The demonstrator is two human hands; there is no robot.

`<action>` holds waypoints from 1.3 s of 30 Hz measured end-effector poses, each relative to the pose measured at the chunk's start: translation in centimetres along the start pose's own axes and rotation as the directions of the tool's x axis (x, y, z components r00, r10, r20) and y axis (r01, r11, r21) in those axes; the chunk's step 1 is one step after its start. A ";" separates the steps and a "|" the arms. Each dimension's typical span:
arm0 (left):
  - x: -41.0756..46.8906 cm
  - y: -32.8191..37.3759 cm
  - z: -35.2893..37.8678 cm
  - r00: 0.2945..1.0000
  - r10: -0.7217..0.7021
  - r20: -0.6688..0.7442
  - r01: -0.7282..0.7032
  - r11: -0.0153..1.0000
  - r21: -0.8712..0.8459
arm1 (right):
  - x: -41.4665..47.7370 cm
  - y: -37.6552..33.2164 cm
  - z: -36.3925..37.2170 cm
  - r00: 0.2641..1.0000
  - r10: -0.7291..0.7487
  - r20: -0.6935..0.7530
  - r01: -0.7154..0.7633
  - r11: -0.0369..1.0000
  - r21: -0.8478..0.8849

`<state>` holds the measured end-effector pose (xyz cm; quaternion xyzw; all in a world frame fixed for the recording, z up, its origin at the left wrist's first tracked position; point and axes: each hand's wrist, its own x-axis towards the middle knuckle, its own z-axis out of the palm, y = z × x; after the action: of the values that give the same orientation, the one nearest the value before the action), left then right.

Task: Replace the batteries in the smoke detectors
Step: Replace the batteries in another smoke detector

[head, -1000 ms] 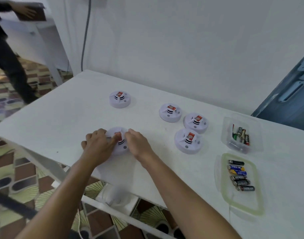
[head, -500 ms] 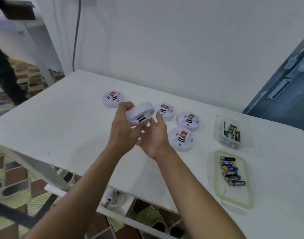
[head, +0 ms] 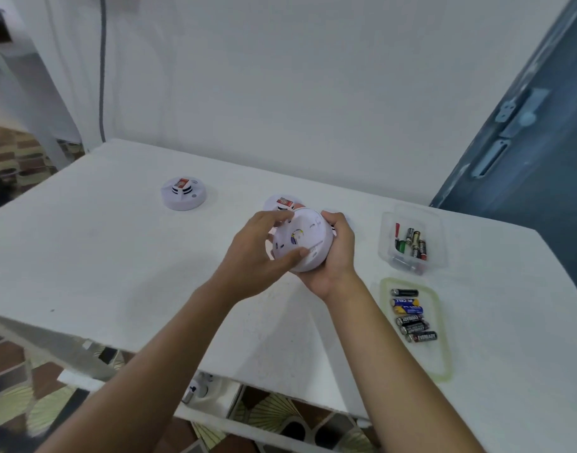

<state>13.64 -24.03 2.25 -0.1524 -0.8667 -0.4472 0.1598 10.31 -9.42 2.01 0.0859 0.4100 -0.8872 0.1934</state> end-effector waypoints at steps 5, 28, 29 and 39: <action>0.3 0.8 1.0 0.999 0.027 -0.018 -0.025 0.994 0.106 | -0.5 -0.6 -0.8 0.999 0.000 -0.040 -0.002 0.999 -0.050; -1.6 -5.0 -0.8 0.883 -0.453 -0.124 0.469 0.832 0.298 | 0.0 -1.2 -2.9 0.984 -0.128 -0.120 0.129 0.992 -0.005; -1.8 -5.5 -0.8 0.864 -0.492 -0.107 0.496 0.798 0.341 | 0.1 -1.1 -2.9 0.984 -0.130 -0.119 0.131 0.991 0.006; -2.4 -5.0 0.5 0.888 -0.460 -0.008 0.382 0.727 0.570 | 0.2 -0.5 -2.8 1.000 -0.015 0.001 0.015 0.998 0.064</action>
<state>13.64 -26.69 -2.65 0.0721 -0.9790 -0.1880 0.0329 9.91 -7.08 0.47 0.0884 0.3818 -0.9014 0.1842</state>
